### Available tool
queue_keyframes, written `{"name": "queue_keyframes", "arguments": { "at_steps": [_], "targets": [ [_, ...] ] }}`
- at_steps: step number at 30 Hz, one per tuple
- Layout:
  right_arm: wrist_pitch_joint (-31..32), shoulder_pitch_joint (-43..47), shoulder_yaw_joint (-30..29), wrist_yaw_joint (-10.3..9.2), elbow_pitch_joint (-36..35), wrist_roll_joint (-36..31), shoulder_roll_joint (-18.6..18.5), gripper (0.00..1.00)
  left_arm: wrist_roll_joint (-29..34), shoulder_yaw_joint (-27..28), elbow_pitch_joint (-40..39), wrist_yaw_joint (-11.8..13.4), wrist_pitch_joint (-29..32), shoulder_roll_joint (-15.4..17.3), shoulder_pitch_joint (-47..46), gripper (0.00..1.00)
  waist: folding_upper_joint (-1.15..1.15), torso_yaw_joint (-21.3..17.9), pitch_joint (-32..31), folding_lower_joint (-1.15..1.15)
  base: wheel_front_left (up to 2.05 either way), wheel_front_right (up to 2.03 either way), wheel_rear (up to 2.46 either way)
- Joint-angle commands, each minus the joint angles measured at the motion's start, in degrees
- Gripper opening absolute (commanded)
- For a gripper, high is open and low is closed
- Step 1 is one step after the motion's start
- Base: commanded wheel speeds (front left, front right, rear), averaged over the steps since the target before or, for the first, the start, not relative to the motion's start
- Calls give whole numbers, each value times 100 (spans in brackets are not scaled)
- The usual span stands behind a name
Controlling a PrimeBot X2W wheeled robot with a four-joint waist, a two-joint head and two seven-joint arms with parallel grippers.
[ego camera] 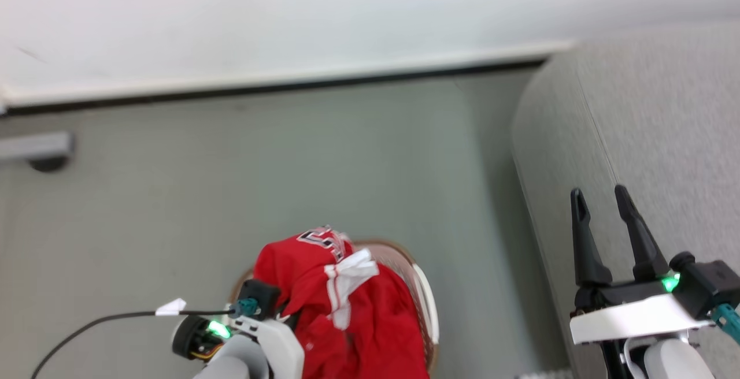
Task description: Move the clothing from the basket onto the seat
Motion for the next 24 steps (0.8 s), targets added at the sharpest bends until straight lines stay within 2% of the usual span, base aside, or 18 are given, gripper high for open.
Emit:
{"name": "queue_keyframes", "arguments": {
  "at_steps": [1, 12, 19, 24],
  "targets": [
    [-3, 104, -22, -12, 28, -21, -27, 100, -63, 44, -129, 10, -13, -7, 113, 0, 0, 367, -481, 1, 0, 0, 0],
    [-2, 537, 72, -12, -87, 17, -25, 100, -547, 306, -1671, 8, -16, -65, 480, 0, 0, 783, -1143, 1, 0, 0, 0],
    [-2, 660, 253, -12, -177, 101, -25, 100, -810, 504, -2711, 8, -16, -88, 289, 0, 0, 925, -1233, 1, 0, 0, 0],
    [-2, 676, 382, -12, -255, 112, -23, 100, -1177, 439, -3238, 8, -14, -88, 115, 0, 0, 973, -1224, 1, 0, 0, 0]
  ]
}}
